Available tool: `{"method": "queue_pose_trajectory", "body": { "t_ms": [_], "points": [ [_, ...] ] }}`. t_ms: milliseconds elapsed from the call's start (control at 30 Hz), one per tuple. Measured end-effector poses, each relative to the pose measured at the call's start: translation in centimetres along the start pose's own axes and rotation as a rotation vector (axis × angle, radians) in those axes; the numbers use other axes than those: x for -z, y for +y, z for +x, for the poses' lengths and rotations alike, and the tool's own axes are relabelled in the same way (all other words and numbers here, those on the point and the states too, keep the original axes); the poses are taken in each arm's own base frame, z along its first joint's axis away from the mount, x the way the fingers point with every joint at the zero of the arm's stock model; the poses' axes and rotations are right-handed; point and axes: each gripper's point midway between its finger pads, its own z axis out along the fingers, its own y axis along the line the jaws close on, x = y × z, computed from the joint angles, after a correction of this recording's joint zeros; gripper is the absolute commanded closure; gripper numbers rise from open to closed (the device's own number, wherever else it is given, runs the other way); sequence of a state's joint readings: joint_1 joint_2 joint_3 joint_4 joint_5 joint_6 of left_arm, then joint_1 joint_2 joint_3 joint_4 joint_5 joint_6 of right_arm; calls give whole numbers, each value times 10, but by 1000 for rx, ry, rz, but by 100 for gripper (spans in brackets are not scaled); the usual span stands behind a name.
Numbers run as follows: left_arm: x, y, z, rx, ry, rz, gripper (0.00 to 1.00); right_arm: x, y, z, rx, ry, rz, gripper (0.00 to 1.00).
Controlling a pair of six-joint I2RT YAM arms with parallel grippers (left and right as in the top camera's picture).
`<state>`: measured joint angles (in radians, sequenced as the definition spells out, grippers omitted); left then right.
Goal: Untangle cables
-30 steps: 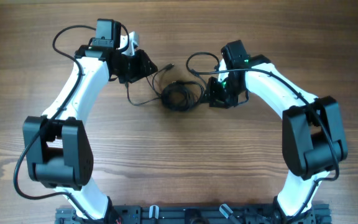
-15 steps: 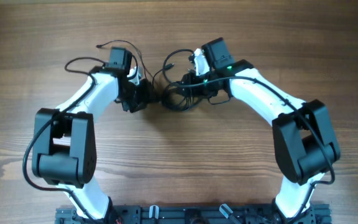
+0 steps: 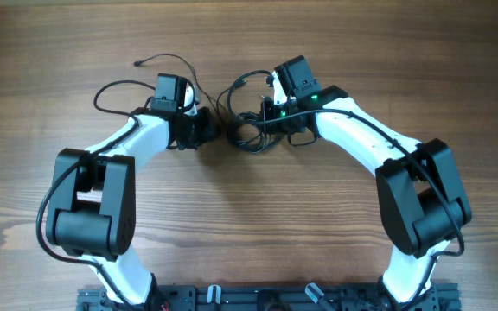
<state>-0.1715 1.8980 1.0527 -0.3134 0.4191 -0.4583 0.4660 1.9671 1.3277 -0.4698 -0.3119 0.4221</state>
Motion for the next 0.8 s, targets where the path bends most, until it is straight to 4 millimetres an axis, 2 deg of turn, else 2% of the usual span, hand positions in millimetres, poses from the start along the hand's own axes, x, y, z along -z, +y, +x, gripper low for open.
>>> {"method": "queue_pose_trajectory", "body": {
  "t_ms": [167, 300, 367, 533, 700, 800],
  "points": [
    [1, -6, -9, -19, -36, 21, 71, -12, -7, 7, -14, 31, 13, 92],
    [12, -19, -19, -47, -85, 58, 71, -25, -13, 16, -28, 70, 16, 95],
    [22, -30, -25, -66, -113, 89, 71, -31, -15, 21, -41, 92, 10, 96],
    [20, -36, -23, -86, -118, 86, 71, -36, -9, 26, -62, 123, -47, 96],
    [17, -36, -20, -98, -126, 53, 64, -43, 6, 38, -36, 184, -159, 95],
    [32, -27, -19, -55, -108, 34, 64, -42, 11, 41, -18, 200, -193, 92]
  ]
}}
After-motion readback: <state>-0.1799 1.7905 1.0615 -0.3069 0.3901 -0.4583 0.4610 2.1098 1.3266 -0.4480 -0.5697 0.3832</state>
